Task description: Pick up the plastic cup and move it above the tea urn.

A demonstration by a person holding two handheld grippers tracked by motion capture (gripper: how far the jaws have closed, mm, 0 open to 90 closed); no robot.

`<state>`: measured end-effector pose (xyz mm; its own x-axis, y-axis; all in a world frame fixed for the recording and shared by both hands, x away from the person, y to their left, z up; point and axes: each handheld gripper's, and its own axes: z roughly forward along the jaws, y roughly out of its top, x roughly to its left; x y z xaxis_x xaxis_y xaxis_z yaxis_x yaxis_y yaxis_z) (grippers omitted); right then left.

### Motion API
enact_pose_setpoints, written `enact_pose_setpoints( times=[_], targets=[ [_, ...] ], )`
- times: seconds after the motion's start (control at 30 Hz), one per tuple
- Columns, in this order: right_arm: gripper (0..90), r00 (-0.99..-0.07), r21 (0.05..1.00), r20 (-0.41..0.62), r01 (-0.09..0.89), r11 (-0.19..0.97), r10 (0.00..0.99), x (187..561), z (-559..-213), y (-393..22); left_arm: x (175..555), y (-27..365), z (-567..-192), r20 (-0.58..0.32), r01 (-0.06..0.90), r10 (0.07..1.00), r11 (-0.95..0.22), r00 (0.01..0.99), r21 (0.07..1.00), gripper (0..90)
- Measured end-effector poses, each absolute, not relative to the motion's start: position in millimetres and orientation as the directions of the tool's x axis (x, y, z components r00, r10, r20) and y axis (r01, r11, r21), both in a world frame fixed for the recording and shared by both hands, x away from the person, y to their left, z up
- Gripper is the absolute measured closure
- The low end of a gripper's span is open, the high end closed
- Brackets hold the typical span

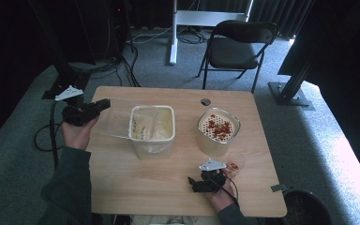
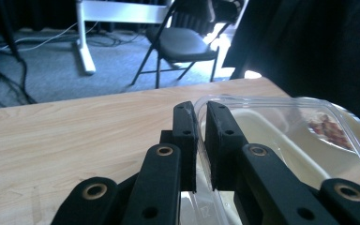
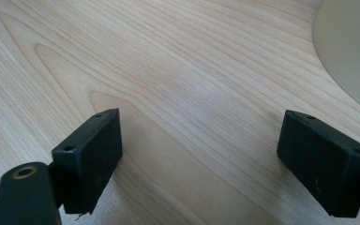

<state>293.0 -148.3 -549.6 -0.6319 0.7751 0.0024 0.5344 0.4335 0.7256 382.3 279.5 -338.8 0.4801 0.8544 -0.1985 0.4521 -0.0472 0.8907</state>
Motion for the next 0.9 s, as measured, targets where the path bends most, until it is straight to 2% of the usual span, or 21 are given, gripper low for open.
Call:
enact_pose_setpoints(
  times=[0.2, 0.23, 0.3, 0.4, 0.9],
  targets=[
    [13.7, -0.632, 0.725, 0.002, 0.534, 0.434, 0.775, 293, -550, -148, 401, 264, -345, -0.187, 0.468, 0.885, -0.039, 0.426, 0.883, 82.3],
    [13.6, -0.632, 0.725, 0.001, 0.534, 0.435, 0.775, 293, -550, -148, 403, 262, -345, -0.196, 0.456, 0.875, -0.032, 0.442, 0.889, 78.0],
    [13.7, -0.631, 0.725, 0.004, 0.536, 0.433, 0.775, 293, -550, -148, 405, 258, -345, -0.193, 0.448, 0.866, -0.039, 0.461, 0.893, 60.5],
    [13.7, -0.631, 0.725, 0.003, 0.536, 0.433, 0.775, 293, -550, -148, 403, 253, -343, -0.181, 0.422, 0.861, -0.042, 0.476, 0.906, 51.3],
    [13.8, -0.632, 0.726, 0.002, 0.534, 0.434, 0.775, 293, -550, -148, 398, 246, -350, -0.152, 0.429, 0.858, -0.087, 0.491, 0.899, 48.6]
  ],
)
